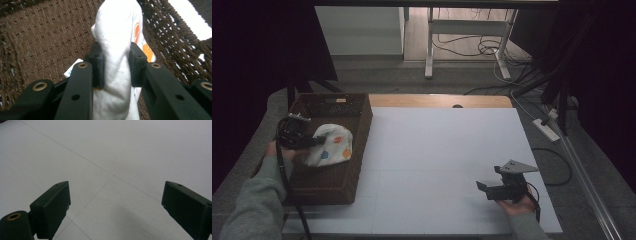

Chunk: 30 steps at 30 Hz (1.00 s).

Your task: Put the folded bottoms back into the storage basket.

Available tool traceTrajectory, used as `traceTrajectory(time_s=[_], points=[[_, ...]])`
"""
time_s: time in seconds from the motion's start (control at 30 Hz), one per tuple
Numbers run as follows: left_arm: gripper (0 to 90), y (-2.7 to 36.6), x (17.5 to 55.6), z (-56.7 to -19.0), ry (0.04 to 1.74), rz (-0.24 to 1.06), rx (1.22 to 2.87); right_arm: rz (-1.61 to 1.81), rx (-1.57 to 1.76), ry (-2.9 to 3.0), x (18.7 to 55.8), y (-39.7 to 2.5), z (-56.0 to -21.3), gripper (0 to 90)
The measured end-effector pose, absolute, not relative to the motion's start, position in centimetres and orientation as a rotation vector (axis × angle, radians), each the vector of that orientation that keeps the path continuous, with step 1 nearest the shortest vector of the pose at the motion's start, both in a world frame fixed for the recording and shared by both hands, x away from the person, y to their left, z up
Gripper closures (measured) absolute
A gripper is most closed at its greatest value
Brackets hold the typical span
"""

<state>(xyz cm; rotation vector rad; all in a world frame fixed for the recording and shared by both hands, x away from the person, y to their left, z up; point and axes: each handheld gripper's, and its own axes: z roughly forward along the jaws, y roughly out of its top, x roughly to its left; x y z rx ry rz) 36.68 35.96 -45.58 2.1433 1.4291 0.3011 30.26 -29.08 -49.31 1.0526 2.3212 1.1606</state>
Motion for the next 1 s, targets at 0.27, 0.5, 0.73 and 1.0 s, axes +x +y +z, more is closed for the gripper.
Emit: traceTrajectory(time_s=[0.27,0.5,0.73,1.0], points=[[67.4,35.8,36.8,-45.6,1.426,0.312,2.151,1.163,1.053,2.319,30.3,-29.1,-49.3,8.5],[37.7,36.0,36.5,-44.9,1.461,0.447,2.119,1.163,1.053,2.318,30.2,-29.1,-49.3,8.5],[33.2,35.8,35.7,-44.3,1.441,0.433,2.085,1.161,1.051,2.320,30.2,-29.1,-49.3,8.5],[30.2,34.8,34.2,-43.2,1.385,0.401,2.031,1.161,1.052,2.319,30.2,-29.1,-49.3,8.5]])
